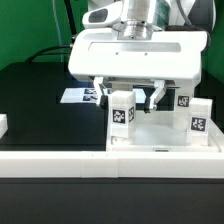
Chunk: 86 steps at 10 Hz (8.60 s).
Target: Assemble square table
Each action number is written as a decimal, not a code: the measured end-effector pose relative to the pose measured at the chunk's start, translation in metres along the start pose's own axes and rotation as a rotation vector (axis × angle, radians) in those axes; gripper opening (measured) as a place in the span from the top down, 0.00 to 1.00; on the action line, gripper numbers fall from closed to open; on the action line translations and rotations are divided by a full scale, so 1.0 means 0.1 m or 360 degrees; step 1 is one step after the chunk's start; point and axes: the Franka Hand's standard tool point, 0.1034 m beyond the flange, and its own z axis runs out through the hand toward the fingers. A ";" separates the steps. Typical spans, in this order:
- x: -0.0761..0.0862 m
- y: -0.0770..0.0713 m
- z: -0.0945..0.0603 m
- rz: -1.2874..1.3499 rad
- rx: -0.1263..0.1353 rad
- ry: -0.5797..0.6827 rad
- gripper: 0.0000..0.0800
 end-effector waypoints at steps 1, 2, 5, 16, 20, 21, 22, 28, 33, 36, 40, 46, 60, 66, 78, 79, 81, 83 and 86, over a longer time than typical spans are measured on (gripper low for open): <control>0.00 0.00 0.00 -0.0001 0.0000 0.0000 0.20; 0.00 0.00 0.00 -0.0003 0.0000 0.0000 0.19; 0.00 0.00 0.00 -0.0006 0.0000 0.0000 0.19; 0.47 0.16 -0.15 0.0160 0.0072 -0.0985 0.19; 0.33 0.17 -0.11 0.0186 0.0064 -0.1019 0.19; 0.25 0.12 -0.11 0.0203 0.0060 -0.1040 0.19; 0.20 0.08 -0.08 0.0198 0.0062 -0.1043 0.19; 0.11 0.09 -0.03 0.0283 0.0017 -0.1064 0.53; 0.12 0.06 -0.01 0.1006 -0.0226 -0.1031 0.64; 0.16 0.06 0.03 0.1753 -0.0346 -0.1019 0.64; 0.17 -0.11 0.06 0.2482 -0.0465 -0.0934 0.64; 0.11 -0.21 -0.04 0.1546 -0.0324 -0.1066 0.20; 0.10 -0.07 0.10 0.0854 -0.0235 -0.1015 0.64; 0.11 -0.10 0.14 0.2259 -0.0462 -0.0870 0.64; 0.17 -0.08 0.10 0.0054 0.0042 -0.0932 0.19; 0.17 -0.08 0.10 0.0097 0.0029 -0.0933 0.19; 0.17 -0.08 0.10 0.0144 0.0015 -0.0933 0.50; 0.17 -0.05 0.11 0.0389 -0.0064 -0.0935 0.63; 0.19 -0.02 0.11 0.0910 -0.0208 -0.0933 0.63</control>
Offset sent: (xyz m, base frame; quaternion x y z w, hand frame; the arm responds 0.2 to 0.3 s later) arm 0.0000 0.0000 0.0000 0.0000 0.0000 0.0000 1.0000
